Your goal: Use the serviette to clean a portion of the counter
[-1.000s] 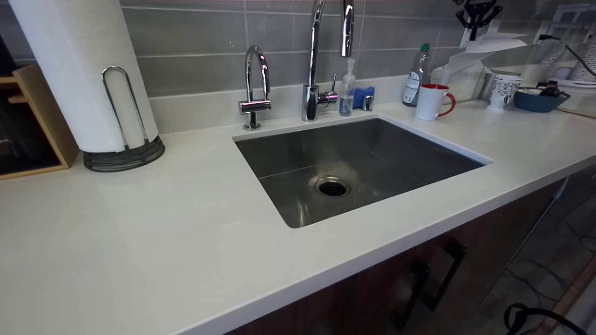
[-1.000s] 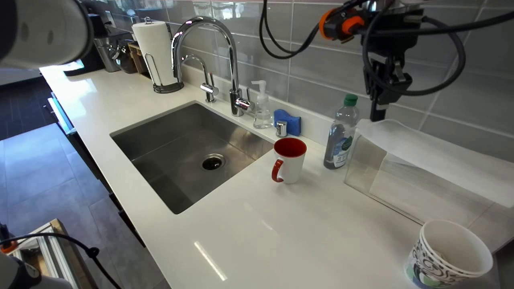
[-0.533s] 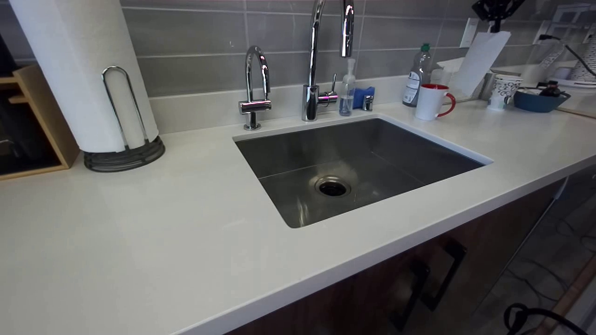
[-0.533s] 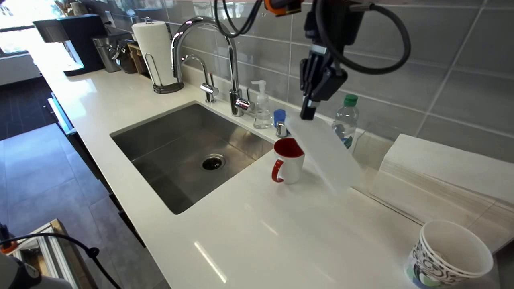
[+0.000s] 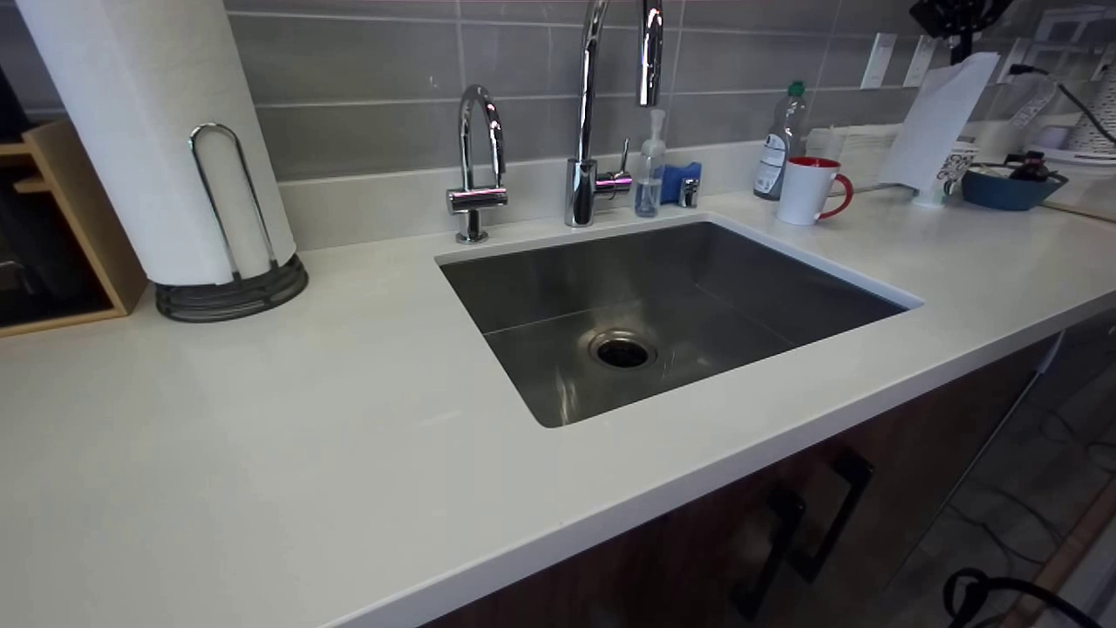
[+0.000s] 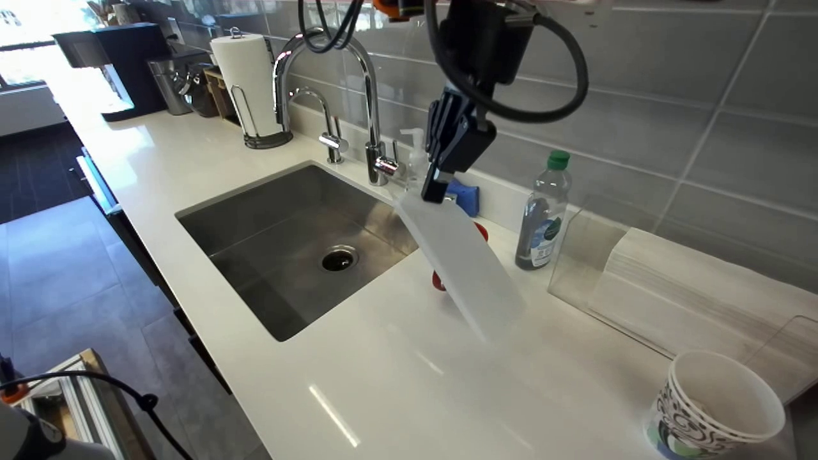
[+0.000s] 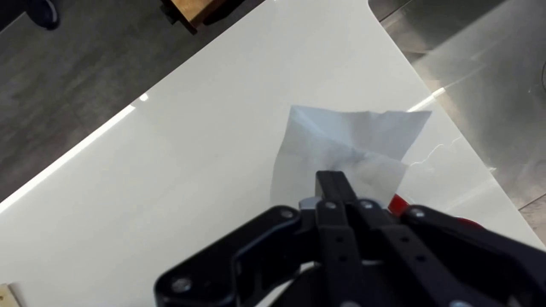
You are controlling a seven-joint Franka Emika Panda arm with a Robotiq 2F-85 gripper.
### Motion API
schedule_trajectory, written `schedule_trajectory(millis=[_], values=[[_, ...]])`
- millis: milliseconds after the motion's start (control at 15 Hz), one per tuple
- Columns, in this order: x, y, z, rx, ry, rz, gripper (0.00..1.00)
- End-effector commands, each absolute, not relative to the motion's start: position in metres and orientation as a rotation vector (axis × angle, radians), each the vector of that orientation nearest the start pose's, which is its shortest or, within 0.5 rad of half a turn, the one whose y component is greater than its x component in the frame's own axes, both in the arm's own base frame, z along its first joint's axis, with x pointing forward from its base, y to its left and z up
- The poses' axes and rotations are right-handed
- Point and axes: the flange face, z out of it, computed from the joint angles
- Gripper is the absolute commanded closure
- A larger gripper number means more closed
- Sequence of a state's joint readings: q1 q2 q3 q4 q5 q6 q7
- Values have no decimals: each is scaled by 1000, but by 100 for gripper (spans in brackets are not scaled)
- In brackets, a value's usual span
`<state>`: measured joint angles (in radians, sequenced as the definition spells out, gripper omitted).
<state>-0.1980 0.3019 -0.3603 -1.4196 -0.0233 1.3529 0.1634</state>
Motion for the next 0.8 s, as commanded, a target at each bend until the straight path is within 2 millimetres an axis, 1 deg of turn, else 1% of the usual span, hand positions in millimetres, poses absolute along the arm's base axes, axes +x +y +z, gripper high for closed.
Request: schedule_trajectory(millis=[0,200,467,733], values=[[527,-299,513,-2941,1114,590,100],[529,-297,512,-2942,1109,592,100],[531,-281,475,-2914,1094,694,100],[532,-269,436,-2875,1204,807,100]])
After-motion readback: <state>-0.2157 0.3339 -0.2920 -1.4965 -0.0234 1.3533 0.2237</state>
